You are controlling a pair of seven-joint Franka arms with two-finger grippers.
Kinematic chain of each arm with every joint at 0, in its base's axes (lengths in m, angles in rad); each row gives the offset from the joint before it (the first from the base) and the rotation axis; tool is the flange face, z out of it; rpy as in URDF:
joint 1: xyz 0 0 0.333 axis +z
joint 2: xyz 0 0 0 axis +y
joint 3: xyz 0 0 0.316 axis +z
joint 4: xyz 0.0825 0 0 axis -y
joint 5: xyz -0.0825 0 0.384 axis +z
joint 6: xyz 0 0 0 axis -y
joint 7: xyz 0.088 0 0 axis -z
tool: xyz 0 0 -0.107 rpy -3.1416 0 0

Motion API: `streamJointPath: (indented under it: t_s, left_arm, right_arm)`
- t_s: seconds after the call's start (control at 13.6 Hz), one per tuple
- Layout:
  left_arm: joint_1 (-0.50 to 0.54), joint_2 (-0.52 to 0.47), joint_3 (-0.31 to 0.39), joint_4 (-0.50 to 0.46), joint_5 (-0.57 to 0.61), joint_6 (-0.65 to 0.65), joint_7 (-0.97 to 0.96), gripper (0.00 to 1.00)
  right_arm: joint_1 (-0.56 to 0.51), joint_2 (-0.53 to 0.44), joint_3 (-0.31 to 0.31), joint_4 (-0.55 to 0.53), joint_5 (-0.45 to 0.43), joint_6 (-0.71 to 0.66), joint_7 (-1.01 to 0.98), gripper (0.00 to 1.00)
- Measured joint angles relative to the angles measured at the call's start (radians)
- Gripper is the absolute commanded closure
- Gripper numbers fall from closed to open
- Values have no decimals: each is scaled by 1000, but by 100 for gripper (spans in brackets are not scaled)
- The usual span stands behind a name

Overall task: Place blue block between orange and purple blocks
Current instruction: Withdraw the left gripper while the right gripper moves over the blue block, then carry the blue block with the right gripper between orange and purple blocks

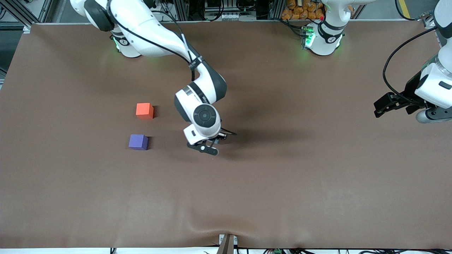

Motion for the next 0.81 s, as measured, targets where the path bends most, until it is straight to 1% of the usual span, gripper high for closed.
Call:
streamJointPath:
  t_s: [0.15,0.22,0.29,0.37,0.44,0.59,0.81]
  left_arm:
    - [1,-7,0,9,0,-6,0,0]
    - [2,-12,0,15,0,-20,0,0]
    - [2,-18,1,24,0,-35,0,0]
    - [2,-23,1,31,0,-51,0,0]
    - [2,-26,1,34,0,-63,0,0]
    - [2,-28,0,34,0,-82,0,0]
    - [2,-29,-3,34,0,-91,0,0]
  right_arm:
    - [-62,-55,-4,45,0,-153,-116,68]
    - [-101,-97,-6,44,0,-216,-184,68]
    - [-144,-143,-8,30,0,-268,-261,68]
    - [-185,-191,-8,-6,0,-292,-342,68]
    - [-218,-239,-8,-65,0,-289,-415,68]
    - [-248,-324,-9,-217,-8,-227,-509,68]
    - [-267,-427,-12,-471,-29,-58,-592,68]
